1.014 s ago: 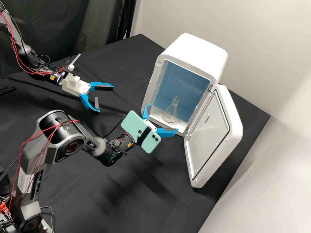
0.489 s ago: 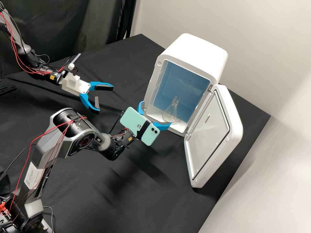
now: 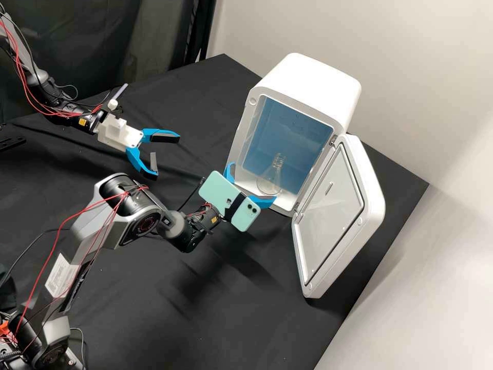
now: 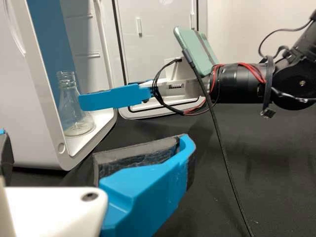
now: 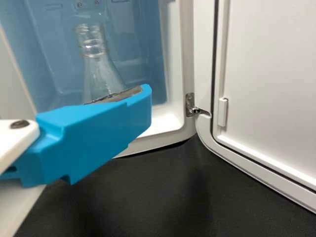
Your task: Take the flask out of the incubator
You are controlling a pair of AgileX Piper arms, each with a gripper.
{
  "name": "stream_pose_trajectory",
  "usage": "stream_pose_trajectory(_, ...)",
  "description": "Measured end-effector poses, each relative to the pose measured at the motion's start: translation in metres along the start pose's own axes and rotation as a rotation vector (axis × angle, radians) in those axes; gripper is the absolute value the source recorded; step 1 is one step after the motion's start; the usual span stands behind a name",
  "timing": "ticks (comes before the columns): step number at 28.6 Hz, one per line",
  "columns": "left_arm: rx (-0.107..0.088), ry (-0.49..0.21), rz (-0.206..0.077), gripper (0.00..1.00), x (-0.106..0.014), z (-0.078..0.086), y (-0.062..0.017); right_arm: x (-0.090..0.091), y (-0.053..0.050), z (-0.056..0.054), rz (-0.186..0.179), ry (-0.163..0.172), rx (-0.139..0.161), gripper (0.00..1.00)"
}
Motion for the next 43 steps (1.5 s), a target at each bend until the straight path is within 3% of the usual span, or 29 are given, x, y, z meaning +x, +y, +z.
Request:
stream_pose_trajectory(4,0.0,0.0,0.0,1.0,0.0,0.0,0.0003,0.007,0.006,0.007,0.019,-0.006,-0.001,1.0)
stream_pose_trajectory(8,0.002,0.0,-0.005,1.0,0.0,0.0,-0.0002,0.012,0.011,0.004,0.027,-0.003,-0.004,1.0)
stream_pose_trajectory(12,0.004,-0.003,-0.007,1.0,0.0,0.0,-0.0003,0.016,0.015,-0.001,0.041,0.015,-0.04,1.0)
stream_pose_trajectory(16,0.004,-0.003,-0.007,1.0,0.0,0.0,-0.0003,0.021,0.015,-0.008,0.049,0.035,-0.108,1.0)
stream_pose_trajectory(19,0.004,-0.003,-0.007,1.0,0.0,0.0,-0.0003,0.027,0.01,-0.01,0.045,0.048,-0.178,1.0)
stream_pose_trajectory(23,0.004,-0.003,-0.007,1.0,0.0,0.0,-0.0003,0.032,0.003,-0.007,0.033,0.048,-0.219,1.0)
stream_pose_trajectory(28,0.009,-0.004,0.001,1.0,-0.001,0.001,0.0031,0.041,0.0,-0.001,0.013,0.014,-0.23,1.0)
stream_pose_trajectory(35,0.02,-0.019,-0.005,1.0,-0.002,0.002,0.0033,0.05,-0.002,0.004,0.003,-0.001,-0.244,1.0)
stream_pose_trajectory(43,0.02,-0.018,-0.006,1.0,-0.002,0.002,0.0032,0.056,0.006,0.017,0.021,-0.031,-0.239,1.0)
